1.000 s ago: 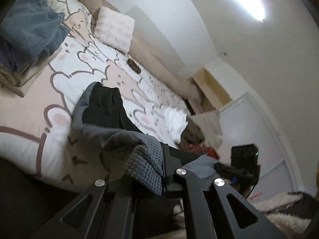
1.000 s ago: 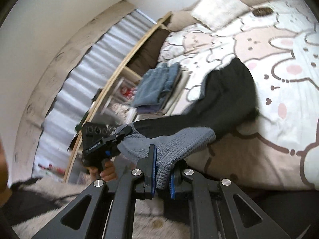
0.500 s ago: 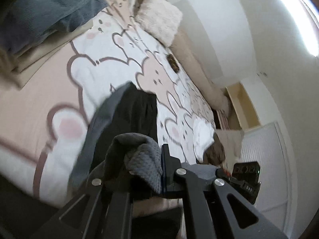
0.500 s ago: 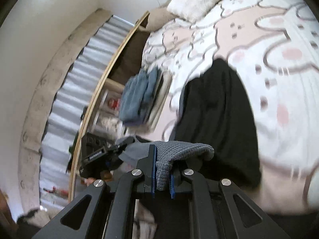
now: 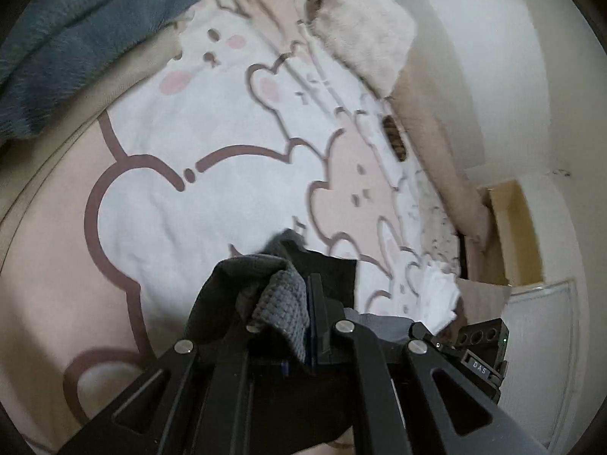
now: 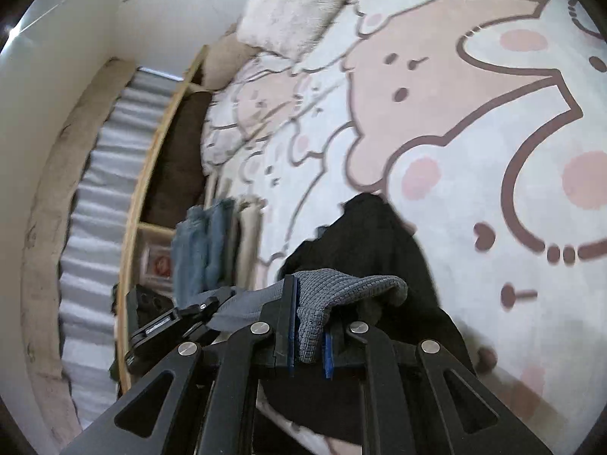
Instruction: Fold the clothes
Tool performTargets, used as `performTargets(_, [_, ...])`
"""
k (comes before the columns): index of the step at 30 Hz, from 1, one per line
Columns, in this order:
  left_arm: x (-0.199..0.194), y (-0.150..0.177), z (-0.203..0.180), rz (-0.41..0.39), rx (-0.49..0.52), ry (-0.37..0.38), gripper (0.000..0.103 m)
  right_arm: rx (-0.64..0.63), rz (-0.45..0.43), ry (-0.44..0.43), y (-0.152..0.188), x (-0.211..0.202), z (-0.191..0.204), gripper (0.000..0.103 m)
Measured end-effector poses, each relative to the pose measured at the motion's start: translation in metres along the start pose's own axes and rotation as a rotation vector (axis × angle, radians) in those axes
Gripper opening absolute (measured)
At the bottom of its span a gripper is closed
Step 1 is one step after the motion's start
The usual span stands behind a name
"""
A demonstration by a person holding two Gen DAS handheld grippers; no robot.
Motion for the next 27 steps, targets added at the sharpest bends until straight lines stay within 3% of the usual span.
performTargets(1, [0.008, -0.001, 0.007, 0.018, -0.024, -0.010, 0.013, 0.018, 0.007, 0.011, -0.004, 0.007, -0.006, 0.013])
performTargets(3, [0.018, -0.003, 0.018, 0.043, -0.073, -0.020, 0.034, 0.089, 0.038, 0.031, -0.010, 0.024, -0.024, 0.013])
performTargets(6, [0.023, -0.007, 0.023, 0.062, -0.145, 0.016, 0.037, 0.166, 0.068, 0.030, -0.012, 0.040, -0.042, 0.013])
performTargets(10, [0.022, -0.023, 0.017, 0.045, -0.215, 0.091, 0.046, 0.250, 0.083, -0.052, -0.021, 0.047, -0.044, 0.013])
performTargets(12, [0.022, -0.031, 0.015, 0.031, -0.249, 0.122, 0.047, 0.353, 0.081, -0.105, -0.026, 0.049, -0.049, 0.013])
performTargets(14, [0.022, -0.038, 0.013, 0.018, -0.284, 0.154, 0.047, 0.485, 0.075, -0.168, -0.029, 0.051, -0.057, 0.021])
performTargets(15, [0.022, -0.042, 0.012, 0.011, -0.301, 0.170, 0.048, 0.551, 0.063, -0.208, -0.031, 0.052, -0.061, 0.040])
performTargets(16, [0.022, -0.046, 0.011, 0.004, -0.318, 0.185, 0.048, 0.616, 0.025, -0.263, -0.035, 0.051, -0.064, 0.071])
performTargets(18, [0.022, -0.054, 0.009, -0.009, -0.351, 0.216, 0.048, 0.716, -0.081, -0.366, -0.046, 0.042, -0.071, 0.099])
performTargets(20, [0.020, -0.047, 0.003, 0.013, -0.283, 0.199, 0.048, 0.761, -0.152, -0.473, -0.055, 0.030, -0.070, 0.099])
performTargets(23, [0.013, -0.025, -0.011, 0.059, -0.107, 0.152, 0.048, 0.756, -0.159, -0.585, -0.058, 0.013, -0.063, 0.099])
performTargets(27, [0.001, 0.018, -0.025, 0.092, 0.199, 0.043, 0.048, 0.506, -0.158, -0.426, -0.038, -0.024, -0.055, 0.099])
Point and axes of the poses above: each gripper's, at about its wrist camera, not at the fingertips, and x roughly the way its jaws point, z to its left, y to its underside, the point moved 10 cm from there along x, roughly the way its jaws point, and after that the axes turned 3 degrees about y, right-handed, at the moved point
